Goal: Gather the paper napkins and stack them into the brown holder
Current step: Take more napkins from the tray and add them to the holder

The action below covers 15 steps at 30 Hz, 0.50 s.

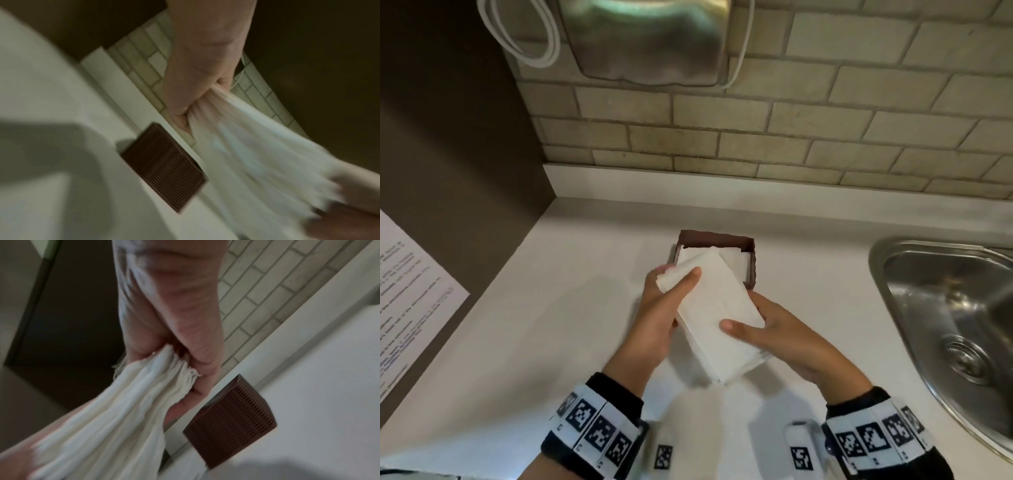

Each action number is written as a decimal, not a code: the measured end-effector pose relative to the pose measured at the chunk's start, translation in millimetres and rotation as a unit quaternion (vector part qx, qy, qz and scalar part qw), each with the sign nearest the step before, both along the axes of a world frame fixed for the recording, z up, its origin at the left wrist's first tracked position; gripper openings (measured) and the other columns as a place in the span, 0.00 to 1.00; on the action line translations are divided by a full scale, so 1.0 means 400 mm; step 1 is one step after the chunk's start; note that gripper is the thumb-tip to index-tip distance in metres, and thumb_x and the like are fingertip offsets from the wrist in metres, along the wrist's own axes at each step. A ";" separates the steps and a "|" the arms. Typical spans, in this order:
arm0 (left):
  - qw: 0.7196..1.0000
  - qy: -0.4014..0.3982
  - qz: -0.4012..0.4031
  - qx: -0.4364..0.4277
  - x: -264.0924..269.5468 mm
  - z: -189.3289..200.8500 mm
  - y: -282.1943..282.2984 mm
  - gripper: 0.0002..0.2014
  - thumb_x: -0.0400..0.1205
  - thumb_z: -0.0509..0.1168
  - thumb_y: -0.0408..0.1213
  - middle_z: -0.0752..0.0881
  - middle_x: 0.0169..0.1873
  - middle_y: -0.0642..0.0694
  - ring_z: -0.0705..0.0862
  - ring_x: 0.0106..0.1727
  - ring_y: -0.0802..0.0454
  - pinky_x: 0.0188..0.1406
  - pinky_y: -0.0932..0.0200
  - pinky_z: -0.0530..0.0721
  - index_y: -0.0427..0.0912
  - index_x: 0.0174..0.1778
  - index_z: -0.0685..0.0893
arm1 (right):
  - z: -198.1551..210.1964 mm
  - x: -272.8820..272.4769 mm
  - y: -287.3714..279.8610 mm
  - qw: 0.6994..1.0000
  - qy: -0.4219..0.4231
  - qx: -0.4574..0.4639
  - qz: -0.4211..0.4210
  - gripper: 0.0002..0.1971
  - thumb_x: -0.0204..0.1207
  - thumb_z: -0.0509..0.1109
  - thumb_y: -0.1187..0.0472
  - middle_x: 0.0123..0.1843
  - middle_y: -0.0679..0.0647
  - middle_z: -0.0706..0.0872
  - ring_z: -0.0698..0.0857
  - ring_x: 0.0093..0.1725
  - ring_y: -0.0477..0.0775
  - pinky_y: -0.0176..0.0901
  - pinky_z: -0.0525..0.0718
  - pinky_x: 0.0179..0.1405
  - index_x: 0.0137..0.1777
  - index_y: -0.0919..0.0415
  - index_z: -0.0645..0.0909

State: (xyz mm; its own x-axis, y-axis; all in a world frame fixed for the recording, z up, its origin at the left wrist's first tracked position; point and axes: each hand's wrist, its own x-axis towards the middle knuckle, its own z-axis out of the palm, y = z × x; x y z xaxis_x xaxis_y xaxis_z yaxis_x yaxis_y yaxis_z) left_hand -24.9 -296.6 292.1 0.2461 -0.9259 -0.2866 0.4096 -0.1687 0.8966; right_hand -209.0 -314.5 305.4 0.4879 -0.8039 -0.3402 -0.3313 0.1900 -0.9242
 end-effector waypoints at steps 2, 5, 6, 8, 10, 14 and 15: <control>0.996 -0.060 -0.069 0.003 0.037 0.008 -0.005 0.22 0.77 0.76 0.41 0.87 0.61 0.44 0.88 0.53 0.50 0.51 0.55 0.85 0.54 0.65 0.79 | 0.026 -0.025 -0.013 0.998 0.016 0.016 0.051 0.27 0.73 0.77 0.52 0.63 0.42 0.89 0.87 0.63 0.45 0.44 0.86 0.60 0.71 0.41 0.77; 0.972 -0.123 -0.202 0.012 0.055 0.022 -0.002 0.23 0.78 0.75 0.41 0.86 0.61 0.48 0.88 0.55 0.53 0.47 0.63 0.87 0.59 0.66 0.77 | 0.055 -0.034 -0.026 0.997 0.034 0.015 0.064 0.23 0.74 0.77 0.55 0.58 0.44 0.91 0.90 0.55 0.44 0.29 0.85 0.37 0.68 0.41 0.81; 0.969 -0.137 -0.207 0.006 0.048 0.022 -0.002 0.23 0.78 0.75 0.41 0.87 0.60 0.49 0.88 0.55 0.54 0.46 0.65 0.87 0.58 0.67 0.77 | 0.059 -0.029 -0.029 0.999 0.027 0.011 0.042 0.21 0.73 0.77 0.54 0.57 0.44 0.91 0.90 0.53 0.44 0.27 0.83 0.32 0.66 0.41 0.82; 0.978 -0.145 -0.152 -0.002 0.032 0.016 -0.006 0.21 0.77 0.75 0.43 0.90 0.59 0.49 0.90 0.55 0.54 0.48 0.61 0.88 0.55 0.65 0.80 | 0.050 -0.019 -0.035 0.999 -0.008 0.007 -0.033 0.19 0.73 0.76 0.51 0.59 0.46 0.91 0.90 0.55 0.48 0.35 0.88 0.36 0.64 0.41 0.83; 0.988 -0.133 -0.072 -0.004 0.019 0.005 -0.009 0.18 0.77 0.75 0.45 0.91 0.56 0.50 0.91 0.55 0.52 0.53 0.54 0.89 0.54 0.62 0.82 | 0.028 -0.011 -0.035 0.987 -0.071 0.022 -0.140 0.19 0.75 0.75 0.50 0.62 0.50 0.88 0.90 0.58 0.53 0.51 0.89 0.53 0.66 0.43 0.80; 0.993 -0.118 0.020 -0.018 0.005 -0.012 -0.007 0.15 0.80 0.72 0.45 0.90 0.53 0.54 0.90 0.56 0.52 0.57 0.52 0.88 0.53 0.62 0.81 | -0.014 0.005 -0.007 0.963 -0.152 0.057 -0.215 0.24 0.78 0.71 0.50 0.64 0.50 0.87 0.88 0.61 0.53 0.57 0.86 0.63 0.72 0.46 0.72; 0.992 -0.118 0.032 -0.021 0.001 -0.014 -0.005 0.16 0.81 0.71 0.45 0.90 0.53 0.55 0.89 0.57 0.53 0.56 0.54 0.88 0.53 0.63 0.80 | -0.022 0.013 0.002 0.965 -0.145 0.051 -0.211 0.24 0.79 0.70 0.49 0.64 0.50 0.86 0.87 0.62 0.53 0.59 0.85 0.64 0.73 0.46 0.69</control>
State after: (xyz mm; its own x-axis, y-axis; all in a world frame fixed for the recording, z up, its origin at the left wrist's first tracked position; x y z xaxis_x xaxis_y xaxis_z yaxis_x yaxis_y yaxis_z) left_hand -24.7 -298.6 286.5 0.3607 -0.9161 -0.1751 0.1964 -0.1089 0.9745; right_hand -203.7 -313.8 296.4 0.2116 -0.9212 -0.3265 0.0650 0.3465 -0.9358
